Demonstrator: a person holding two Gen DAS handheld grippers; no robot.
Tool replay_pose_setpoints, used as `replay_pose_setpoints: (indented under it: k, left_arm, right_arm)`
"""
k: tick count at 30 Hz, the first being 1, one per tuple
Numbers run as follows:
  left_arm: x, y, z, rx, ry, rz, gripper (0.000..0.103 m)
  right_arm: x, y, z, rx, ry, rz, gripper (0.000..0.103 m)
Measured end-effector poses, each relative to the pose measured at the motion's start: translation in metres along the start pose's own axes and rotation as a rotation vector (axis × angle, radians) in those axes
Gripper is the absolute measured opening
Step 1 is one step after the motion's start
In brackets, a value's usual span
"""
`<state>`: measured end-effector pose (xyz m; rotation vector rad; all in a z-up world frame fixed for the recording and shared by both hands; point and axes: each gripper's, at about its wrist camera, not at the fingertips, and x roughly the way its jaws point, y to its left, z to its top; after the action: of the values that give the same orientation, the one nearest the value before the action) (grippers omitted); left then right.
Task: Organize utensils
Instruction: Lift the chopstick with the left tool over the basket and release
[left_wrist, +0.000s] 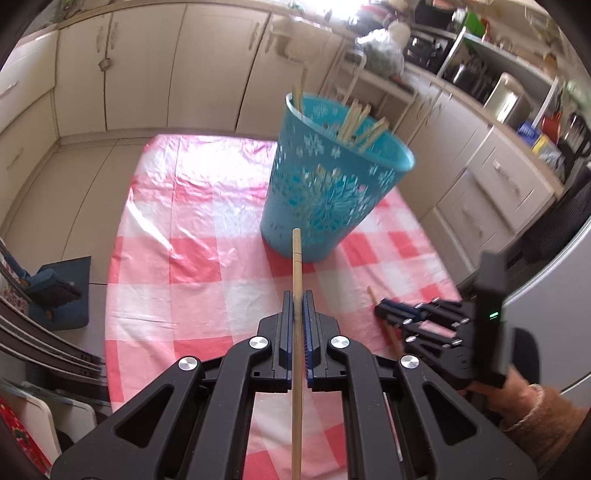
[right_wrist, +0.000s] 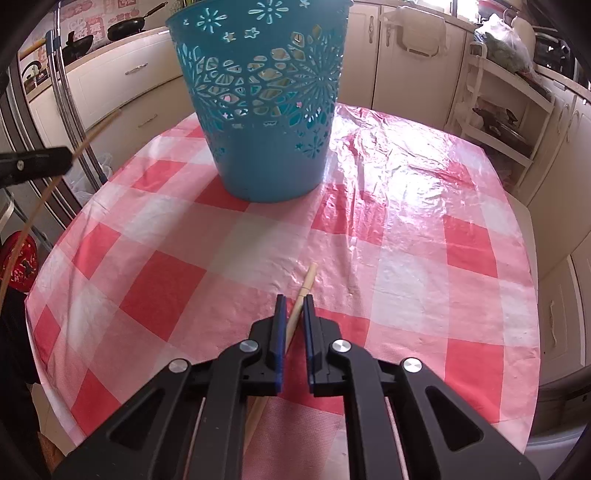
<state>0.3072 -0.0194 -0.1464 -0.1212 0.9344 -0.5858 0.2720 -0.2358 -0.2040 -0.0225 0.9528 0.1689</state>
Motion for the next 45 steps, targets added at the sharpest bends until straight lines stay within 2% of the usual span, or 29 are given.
replay_pose_setpoints:
  k: [4,13,21,27,34,40,41,42,43,44,45]
  left_arm:
    - [-0.027,-0.004,0.017,-0.036,-0.066,-0.067,0.005]
    - [-0.056,-0.039,0.086,-0.019,-0.208,-0.117,0.005]
    - [-0.026,-0.066,0.157,-0.028,-0.359,-0.025,0.005]
    - [0.01,-0.067,0.187,-0.037,-0.466,0.084,0.005]
    - [0.053,-0.056,0.182,-0.028,-0.421,0.156,0.005]
    - [0.063,-0.056,0.161,0.034,-0.337,0.194,0.006]
    - [0.061,-0.056,0.157,0.044,-0.319,0.195,0.013]
    - [0.057,-0.055,0.152,0.052,-0.309,0.201,0.024]
    - [0.05,-0.052,0.146,0.056,-0.309,0.217,0.032]
    - [0.043,-0.05,0.139,0.054,-0.318,0.237,0.048]
    - [0.034,-0.047,0.133,0.049,-0.331,0.251,0.058]
  right_arm:
    - [0.0,-0.001,0.0,0.013,0.006,0.012,0.01]
    - [0.0,-0.007,0.001,0.06,0.015,0.041,0.01]
    - [0.0,-0.009,0.0,0.069,0.014,0.053,0.011]
    - [0.002,0.003,0.0,0.006,0.003,0.023,0.015]
    - [0.002,0.003,0.001,0.0,0.003,0.031,0.016]
    - [0.003,0.004,0.002,-0.005,0.007,0.039,0.019]
    - [0.003,0.004,0.002,-0.004,0.008,0.05,0.025]
    - [0.002,0.004,0.002,-0.005,0.008,0.065,0.031]
    - [0.003,0.006,0.001,-0.01,0.006,0.075,0.033]
    - [0.003,0.009,0.001,-0.024,0.002,0.071,0.035]
    - [0.003,0.012,0.0,-0.043,-0.001,0.057,0.035]
